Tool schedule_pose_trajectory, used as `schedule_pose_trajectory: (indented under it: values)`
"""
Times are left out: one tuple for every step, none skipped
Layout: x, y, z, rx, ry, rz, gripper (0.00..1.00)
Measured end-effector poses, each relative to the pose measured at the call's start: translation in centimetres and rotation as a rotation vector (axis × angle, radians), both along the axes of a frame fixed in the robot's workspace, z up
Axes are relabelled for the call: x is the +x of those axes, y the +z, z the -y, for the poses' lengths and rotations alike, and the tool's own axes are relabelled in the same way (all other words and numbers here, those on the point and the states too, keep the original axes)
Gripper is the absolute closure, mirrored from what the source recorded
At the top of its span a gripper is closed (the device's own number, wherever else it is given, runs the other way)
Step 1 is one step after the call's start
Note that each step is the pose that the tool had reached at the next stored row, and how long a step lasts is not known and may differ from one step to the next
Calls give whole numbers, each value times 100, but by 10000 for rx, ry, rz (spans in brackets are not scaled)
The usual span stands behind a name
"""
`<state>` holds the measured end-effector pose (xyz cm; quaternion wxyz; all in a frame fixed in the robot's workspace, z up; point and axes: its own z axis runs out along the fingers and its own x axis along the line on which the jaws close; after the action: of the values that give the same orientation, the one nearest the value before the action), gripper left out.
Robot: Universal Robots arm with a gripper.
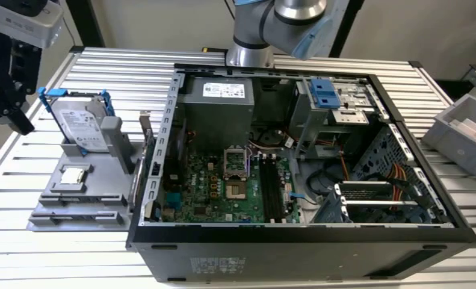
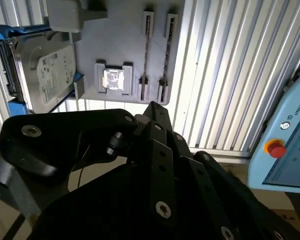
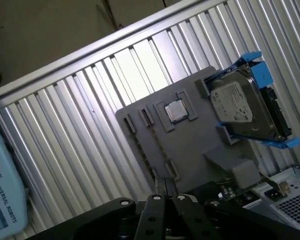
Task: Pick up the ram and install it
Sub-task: 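Pick up the ram and move it above insertion slot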
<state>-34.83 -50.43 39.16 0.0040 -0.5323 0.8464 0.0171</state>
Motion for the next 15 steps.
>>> schedule_pose_trajectory:
  values:
    - [0,0,-1,0,127,0,100]
    - [0,0,-1,0,249,-1,100]
    - [0,0,-2,0,369,0,100]
    - [0,0,-2,0,492,0,100]
    - [0,0,-2,-1,621,0,100]
    - [0,0,-2,-1,773,-1,100]
    - [-1,0,-2,-1,907,-1,100]
    - [-1,0,-2,-1,1054,-1,100]
    - [-1,0,-2,-1,1192,0,100]
    - [-1,-1,-2,0,1328,0,100]
    - [0,-1,-2,0,1463,3,100]
    - [0,-1,-2,0,1602,8,100]
    - [1,-1,-1,-2,1728,21,100]
    - [1,-1,-1,-4,1846,39,100]
    - [1,0,-2,-7,1976,62,100]
